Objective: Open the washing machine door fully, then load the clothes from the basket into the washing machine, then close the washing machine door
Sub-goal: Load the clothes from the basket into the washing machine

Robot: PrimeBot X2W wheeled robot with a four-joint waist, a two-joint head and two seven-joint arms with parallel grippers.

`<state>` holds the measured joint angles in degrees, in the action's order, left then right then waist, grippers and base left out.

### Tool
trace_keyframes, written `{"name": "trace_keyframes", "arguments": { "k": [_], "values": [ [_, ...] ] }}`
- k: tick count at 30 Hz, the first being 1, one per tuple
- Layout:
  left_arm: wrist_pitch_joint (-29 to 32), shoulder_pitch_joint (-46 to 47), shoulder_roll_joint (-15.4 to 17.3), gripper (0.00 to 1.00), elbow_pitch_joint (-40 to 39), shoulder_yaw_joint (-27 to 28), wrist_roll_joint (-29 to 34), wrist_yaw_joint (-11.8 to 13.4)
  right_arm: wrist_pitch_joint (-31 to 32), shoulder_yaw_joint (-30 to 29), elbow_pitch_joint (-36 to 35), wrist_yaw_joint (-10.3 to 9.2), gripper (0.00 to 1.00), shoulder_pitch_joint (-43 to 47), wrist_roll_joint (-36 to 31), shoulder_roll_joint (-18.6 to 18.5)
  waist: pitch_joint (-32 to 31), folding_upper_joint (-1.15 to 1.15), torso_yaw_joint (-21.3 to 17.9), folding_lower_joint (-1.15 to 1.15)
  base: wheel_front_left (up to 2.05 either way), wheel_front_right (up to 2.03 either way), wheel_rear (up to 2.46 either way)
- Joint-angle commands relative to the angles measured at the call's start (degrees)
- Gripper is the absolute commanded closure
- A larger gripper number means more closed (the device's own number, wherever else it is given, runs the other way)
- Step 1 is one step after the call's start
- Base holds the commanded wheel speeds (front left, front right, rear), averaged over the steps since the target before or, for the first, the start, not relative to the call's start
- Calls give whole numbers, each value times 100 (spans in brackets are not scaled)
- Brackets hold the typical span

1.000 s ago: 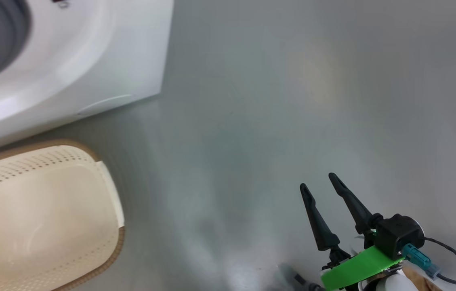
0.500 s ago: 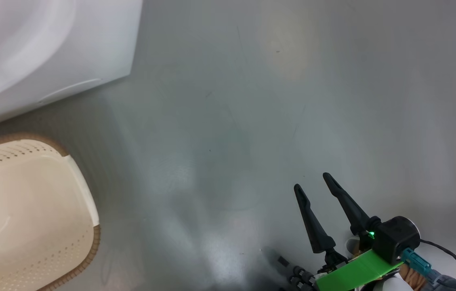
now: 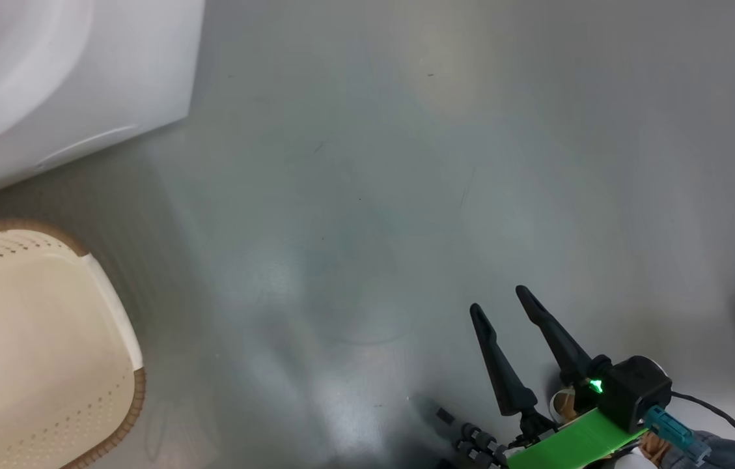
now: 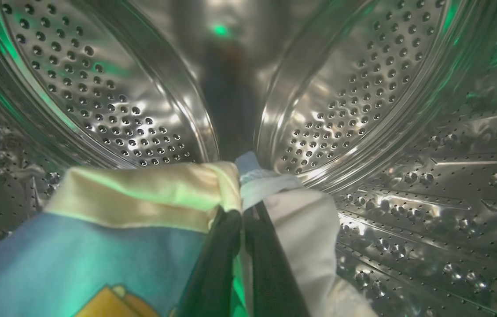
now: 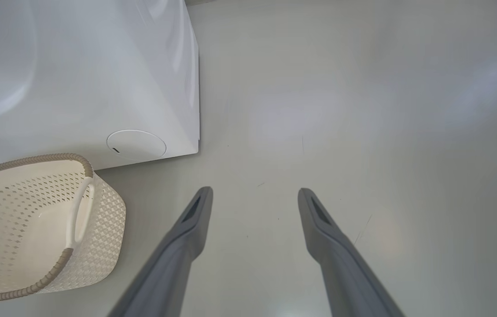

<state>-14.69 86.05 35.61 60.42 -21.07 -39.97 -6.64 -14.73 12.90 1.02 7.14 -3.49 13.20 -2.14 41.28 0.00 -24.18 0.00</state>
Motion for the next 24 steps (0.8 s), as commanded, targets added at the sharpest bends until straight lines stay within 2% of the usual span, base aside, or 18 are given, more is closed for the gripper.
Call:
{"name": "trace_keyframes", "arguments": {
  "k": [1,4,5,8,10,11,14,24],
  "values": [
    [-27,1,284,100,-114,38,146,40,-27,165,-86,35,0,164,61,-74,-4,0,-34,0,0,0,0],
    [-28,-107,296,100,-10,7,244,93,-27,182,-88,35,0,185,84,-74,-22,0,-70,0,0,0,0],
    [-29,-128,290,97,55,-23,270,99,-27,176,-84,35,0,198,88,-74,-34,0,-74,0,0,0,0],
    [0,-123,278,72,229,-139,376,158,-27,142,-64,35,0,225,88,-74,-71,0,-65,0,0,0,0],
    [143,-123,236,11,365,-212,413,183,-27,119,-43,35,0,235,91,-74,-104,0,-41,0,0,0,0],
    [180,-117,215,0,420,-244,436,216,-27,114,-37,35,0,231,95,-74,-119,0,-25,0,0,0,0],
    [218,-115,157,0,515,-304,479,283,-27,118,-29,35,0,203,102,-74,-153,0,10,0,0,0,0],
    [121,-127,-267,0,810,-317,443,744,-27,41,92,35,0,84,34,-74,-436,0,297,0,0,0,0]
  ]
}}
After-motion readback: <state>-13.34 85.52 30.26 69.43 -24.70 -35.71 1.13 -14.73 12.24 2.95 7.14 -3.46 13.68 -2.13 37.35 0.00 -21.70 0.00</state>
